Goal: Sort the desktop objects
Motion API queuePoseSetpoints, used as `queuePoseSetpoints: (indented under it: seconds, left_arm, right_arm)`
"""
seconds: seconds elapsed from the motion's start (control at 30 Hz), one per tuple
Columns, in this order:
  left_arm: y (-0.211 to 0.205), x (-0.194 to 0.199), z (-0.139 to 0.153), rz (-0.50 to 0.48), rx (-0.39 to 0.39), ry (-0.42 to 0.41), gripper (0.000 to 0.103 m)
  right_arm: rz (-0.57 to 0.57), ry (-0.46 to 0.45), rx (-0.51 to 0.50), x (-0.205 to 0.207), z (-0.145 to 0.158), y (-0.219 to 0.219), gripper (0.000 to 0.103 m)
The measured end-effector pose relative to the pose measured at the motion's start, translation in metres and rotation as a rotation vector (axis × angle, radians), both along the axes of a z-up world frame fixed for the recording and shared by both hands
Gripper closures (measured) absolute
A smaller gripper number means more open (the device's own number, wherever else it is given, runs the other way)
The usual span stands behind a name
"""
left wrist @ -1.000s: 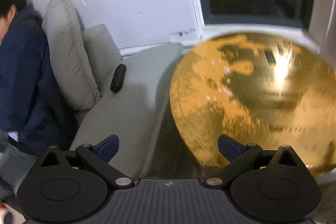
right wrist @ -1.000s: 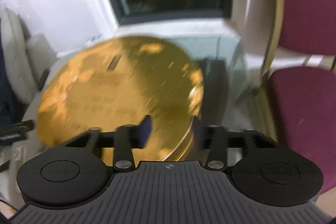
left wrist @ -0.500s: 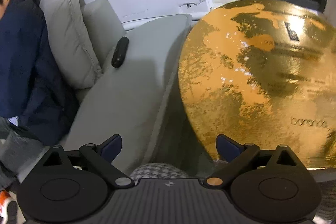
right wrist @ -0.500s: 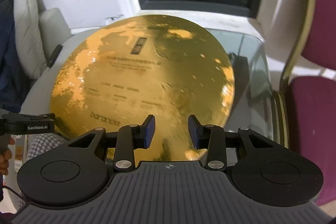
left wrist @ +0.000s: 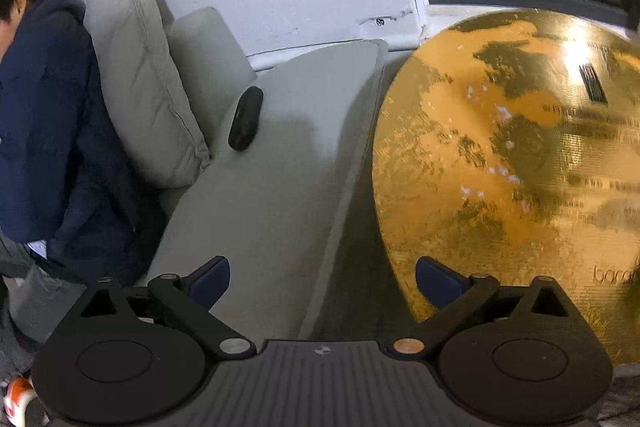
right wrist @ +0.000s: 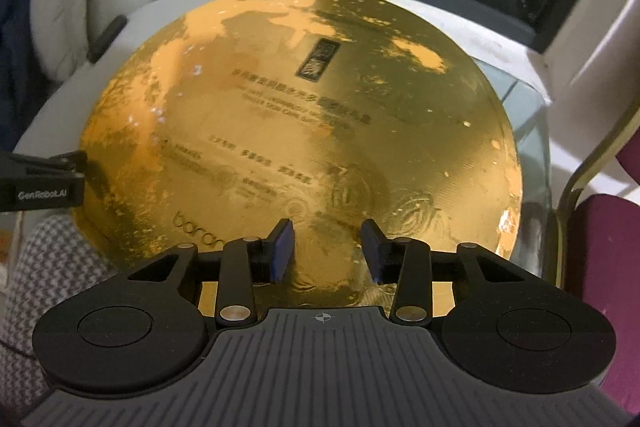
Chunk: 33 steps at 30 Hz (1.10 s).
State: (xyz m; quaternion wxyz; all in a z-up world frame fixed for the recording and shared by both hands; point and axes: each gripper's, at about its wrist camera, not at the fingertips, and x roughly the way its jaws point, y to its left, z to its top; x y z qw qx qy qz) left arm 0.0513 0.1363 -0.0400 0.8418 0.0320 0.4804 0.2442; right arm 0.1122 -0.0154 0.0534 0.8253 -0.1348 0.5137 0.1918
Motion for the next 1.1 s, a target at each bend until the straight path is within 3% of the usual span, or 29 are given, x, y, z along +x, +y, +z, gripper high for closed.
queuePoseSetpoints:
  seconds: [0.17, 0.27, 0.5, 0.63, 0.73, 0.87, 1.1]
  left_arm:
    - [0.012, 0.026, 0.010, 0.035, 0.029, -0.057, 0.003]
    - [0.015, 0.042, 0.004, 0.039, 0.034, -0.039, 0.003]
    - [0.017, 0.060, -0.003, 0.026, 0.023, 0.000, 0.002]
    - [0.011, 0.060, -0.002, 0.003, 0.024, 0.029, 0.002]
    - [-0.004, 0.054, 0.000, -0.060, -0.031, 0.063, 0.002]
    - [-0.032, 0.030, 0.014, -0.137, -0.085, 0.026, 0.002]
    - [-0.061, -0.008, 0.039, -0.164, -0.120, -0.045, 0.001]
  right_arm:
    - [-0.043, -0.089, 0.033, 0.030, 0.017, 0.007, 0.059]
    - [-0.095, -0.129, 0.055, 0.058, 0.016, 0.013, 0.059]
    - [-0.158, -0.107, 0.030, 0.097, -0.007, 0.022, 0.059]
    - [-0.163, -0.087, 0.042, 0.098, -0.008, 0.018, 0.058]
    - [-0.162, -0.055, 0.034, 0.096, -0.007, 0.016, 0.057]
    - [-0.168, -0.019, 0.098, 0.078, 0.009, 0.003, 0.057]
    - [-0.133, -0.082, 0.163, 0.022, 0.056, -0.028, 0.033]
